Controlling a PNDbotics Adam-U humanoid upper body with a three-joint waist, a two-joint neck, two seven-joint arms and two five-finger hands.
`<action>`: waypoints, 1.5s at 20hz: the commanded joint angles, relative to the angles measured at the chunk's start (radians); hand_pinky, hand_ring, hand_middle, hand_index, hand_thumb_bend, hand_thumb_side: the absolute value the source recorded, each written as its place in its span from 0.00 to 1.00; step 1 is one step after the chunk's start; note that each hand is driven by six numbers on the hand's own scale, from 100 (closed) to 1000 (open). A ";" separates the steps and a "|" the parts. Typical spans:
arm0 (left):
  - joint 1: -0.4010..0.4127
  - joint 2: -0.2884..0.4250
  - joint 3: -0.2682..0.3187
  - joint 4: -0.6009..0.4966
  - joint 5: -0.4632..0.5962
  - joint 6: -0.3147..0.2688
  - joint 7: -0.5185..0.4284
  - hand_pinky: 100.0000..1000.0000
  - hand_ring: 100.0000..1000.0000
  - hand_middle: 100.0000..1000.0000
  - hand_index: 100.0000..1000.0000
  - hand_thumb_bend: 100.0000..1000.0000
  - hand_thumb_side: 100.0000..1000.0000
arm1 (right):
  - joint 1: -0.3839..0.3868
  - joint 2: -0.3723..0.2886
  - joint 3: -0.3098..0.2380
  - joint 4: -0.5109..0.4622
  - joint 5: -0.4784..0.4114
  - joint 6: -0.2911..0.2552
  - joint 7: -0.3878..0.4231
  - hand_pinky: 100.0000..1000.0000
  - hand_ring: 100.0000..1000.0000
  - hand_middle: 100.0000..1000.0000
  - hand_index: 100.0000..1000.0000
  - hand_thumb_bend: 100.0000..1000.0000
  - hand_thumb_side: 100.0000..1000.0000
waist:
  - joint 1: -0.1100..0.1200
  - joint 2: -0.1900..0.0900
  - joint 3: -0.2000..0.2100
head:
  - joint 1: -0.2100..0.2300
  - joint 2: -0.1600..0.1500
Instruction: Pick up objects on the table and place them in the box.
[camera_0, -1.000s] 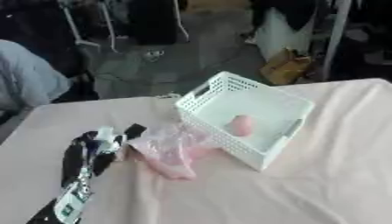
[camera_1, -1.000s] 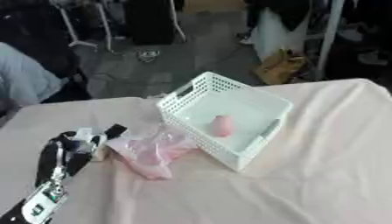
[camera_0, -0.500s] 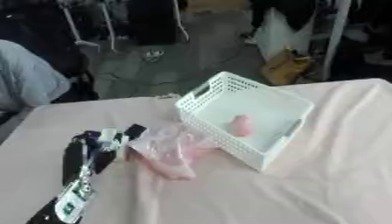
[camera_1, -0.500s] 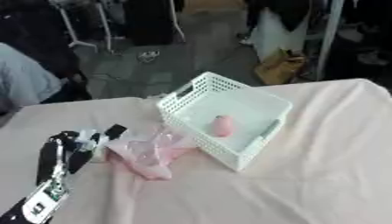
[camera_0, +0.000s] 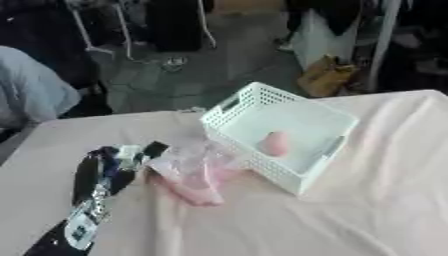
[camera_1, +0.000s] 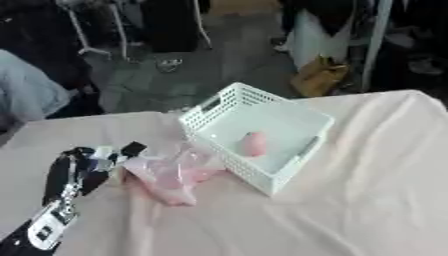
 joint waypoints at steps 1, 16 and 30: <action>0.002 -0.019 -0.032 0.033 -0.060 0.009 -0.088 0.20 0.51 0.45 0.68 0.58 0.48 | -0.015 -0.015 -0.006 -0.015 -0.009 -0.001 0.000 0.83 0.92 0.81 0.82 0.00 0.75 | -0.008 0.000 -0.004 | 0.000 0.001; -0.029 -0.039 -0.021 0.080 -0.094 0.048 -0.076 0.00 0.19 0.12 0.34 0.34 0.43 | -0.013 -0.013 -0.004 -0.015 -0.012 0.003 0.009 0.84 0.92 0.81 0.82 0.00 0.75 | -0.008 0.000 -0.003 | 0.003 -0.001; -0.033 -0.030 -0.033 0.061 -0.067 0.030 -0.101 0.00 0.03 0.00 0.25 0.25 0.40 | -0.012 -0.015 -0.008 -0.015 -0.013 0.007 0.002 0.83 0.92 0.81 0.82 0.00 0.74 | -0.007 -0.006 -0.007 | 0.010 0.005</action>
